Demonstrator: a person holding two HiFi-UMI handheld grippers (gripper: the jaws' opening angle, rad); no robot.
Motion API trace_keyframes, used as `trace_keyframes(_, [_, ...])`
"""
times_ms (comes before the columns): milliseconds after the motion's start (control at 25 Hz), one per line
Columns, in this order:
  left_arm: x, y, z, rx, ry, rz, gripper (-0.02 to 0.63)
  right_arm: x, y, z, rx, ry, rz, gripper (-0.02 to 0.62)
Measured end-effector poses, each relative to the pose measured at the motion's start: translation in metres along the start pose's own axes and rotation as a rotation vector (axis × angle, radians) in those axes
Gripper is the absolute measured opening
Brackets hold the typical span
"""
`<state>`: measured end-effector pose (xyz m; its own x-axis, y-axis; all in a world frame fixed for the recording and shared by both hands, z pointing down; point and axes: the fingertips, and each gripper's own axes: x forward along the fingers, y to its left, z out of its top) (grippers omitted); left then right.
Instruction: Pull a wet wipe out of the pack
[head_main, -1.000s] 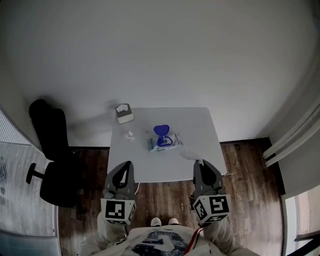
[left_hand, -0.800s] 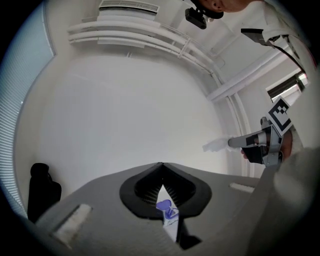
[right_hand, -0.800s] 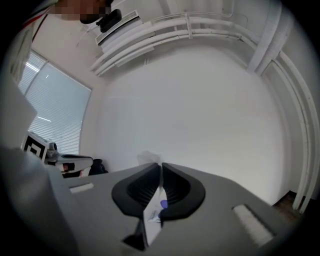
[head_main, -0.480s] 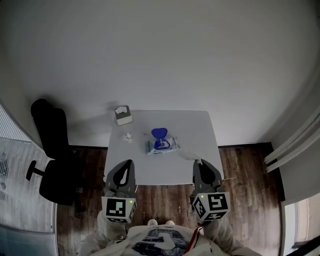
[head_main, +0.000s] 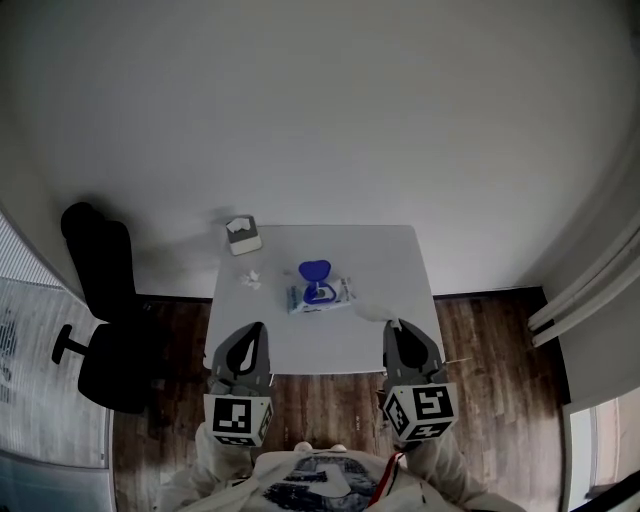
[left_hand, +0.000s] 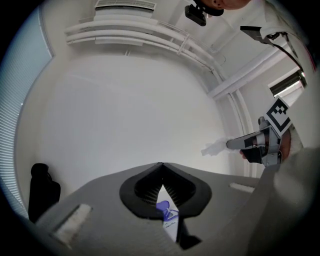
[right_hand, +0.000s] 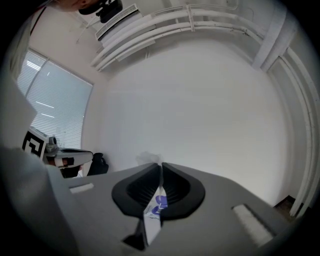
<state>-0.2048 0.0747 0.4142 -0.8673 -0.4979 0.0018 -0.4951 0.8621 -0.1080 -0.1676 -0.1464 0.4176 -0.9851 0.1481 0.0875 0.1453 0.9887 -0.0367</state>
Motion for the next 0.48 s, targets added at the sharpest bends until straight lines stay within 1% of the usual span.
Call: trace_keyframes(480, [0.0090,-0.0024,-0.0020,-0.008,-0.003,-0.014,0.002,0.0034,-0.0080,-0.0077,0.014,0.020,-0.019,0.014])
